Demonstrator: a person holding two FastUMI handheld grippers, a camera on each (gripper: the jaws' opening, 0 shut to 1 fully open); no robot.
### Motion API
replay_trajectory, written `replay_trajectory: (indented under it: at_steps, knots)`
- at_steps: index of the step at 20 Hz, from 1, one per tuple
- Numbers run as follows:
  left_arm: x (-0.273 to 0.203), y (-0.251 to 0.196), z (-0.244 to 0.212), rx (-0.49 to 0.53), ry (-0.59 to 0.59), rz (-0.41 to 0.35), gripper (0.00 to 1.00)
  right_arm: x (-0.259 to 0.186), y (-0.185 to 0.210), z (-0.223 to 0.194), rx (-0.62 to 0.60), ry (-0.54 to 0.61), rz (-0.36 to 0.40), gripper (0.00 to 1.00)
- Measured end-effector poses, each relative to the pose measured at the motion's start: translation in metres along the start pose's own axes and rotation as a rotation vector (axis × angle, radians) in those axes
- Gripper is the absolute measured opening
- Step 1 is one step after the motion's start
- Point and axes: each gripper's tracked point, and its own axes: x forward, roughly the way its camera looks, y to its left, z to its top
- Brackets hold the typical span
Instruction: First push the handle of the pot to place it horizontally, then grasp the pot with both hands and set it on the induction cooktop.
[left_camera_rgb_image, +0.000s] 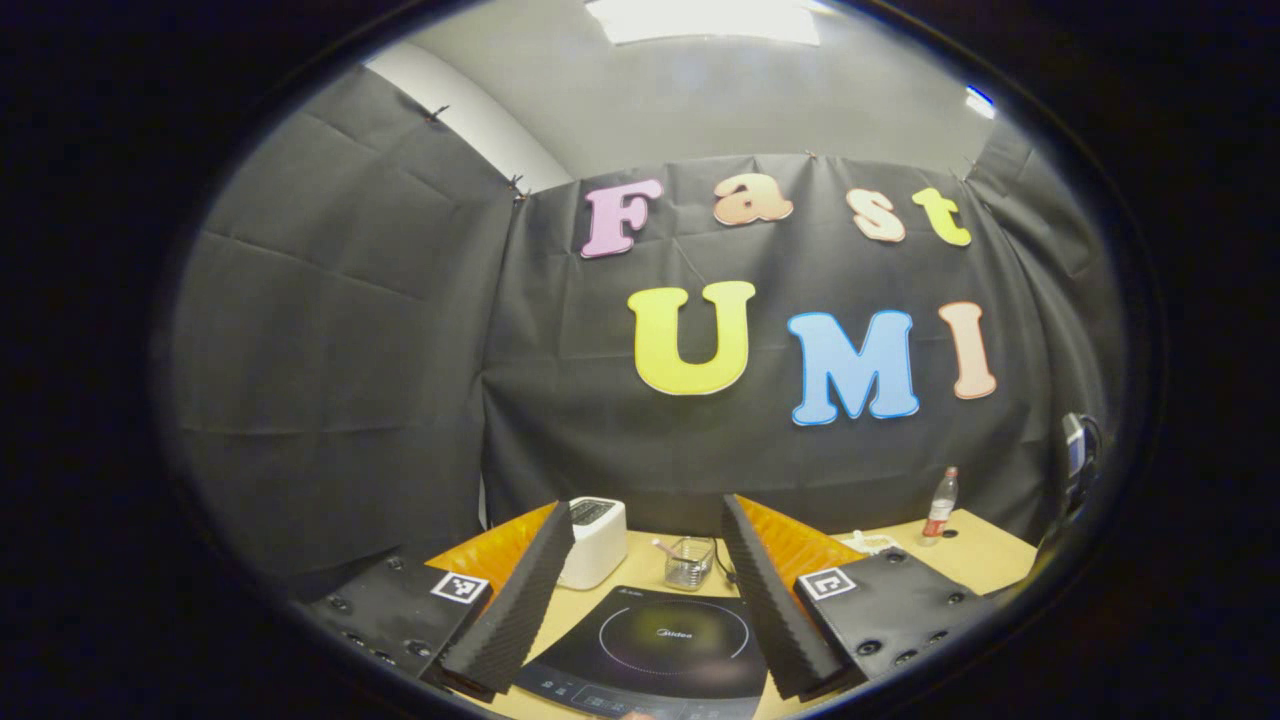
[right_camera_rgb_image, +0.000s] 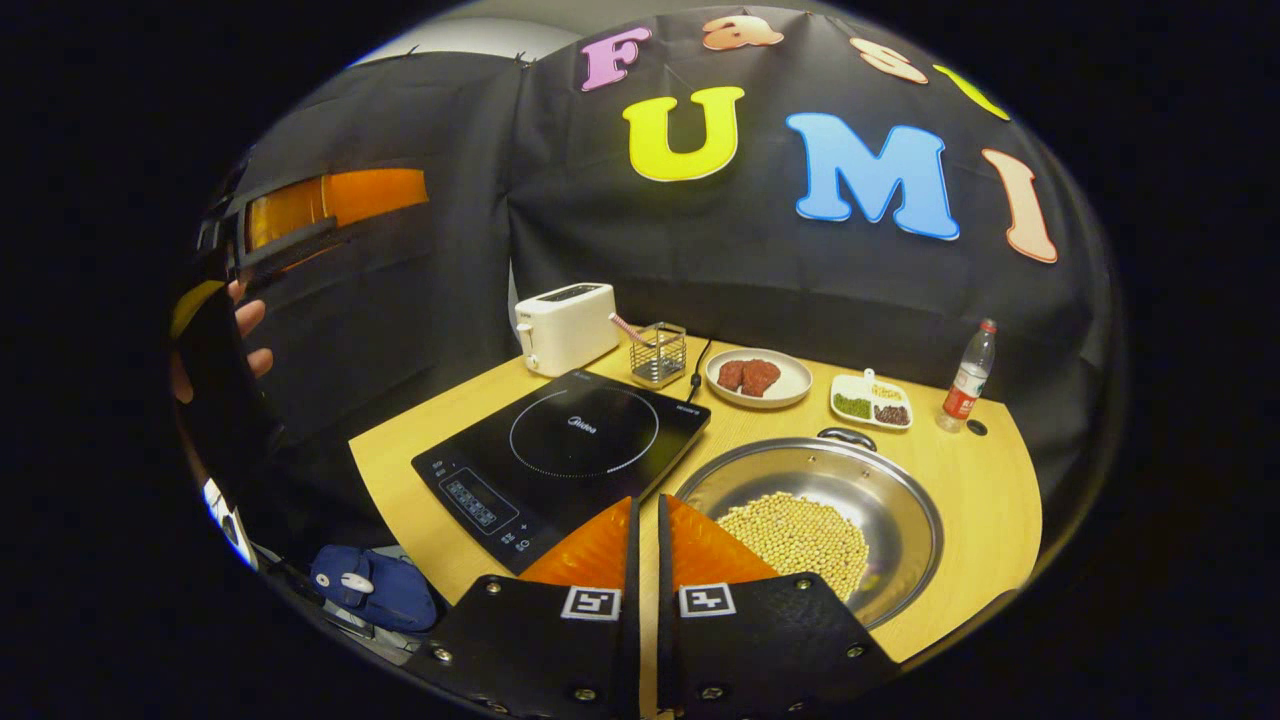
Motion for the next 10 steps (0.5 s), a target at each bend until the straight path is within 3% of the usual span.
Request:
replay_trajectory:
  at_steps: [10]
  knots:
    - [-0.006, 0.009, -0.016, -0.008, 0.035, 0.009, 0.94, 0.010, 0.013, -0.066, -0.001, 0.236, 0.049, 0.07]
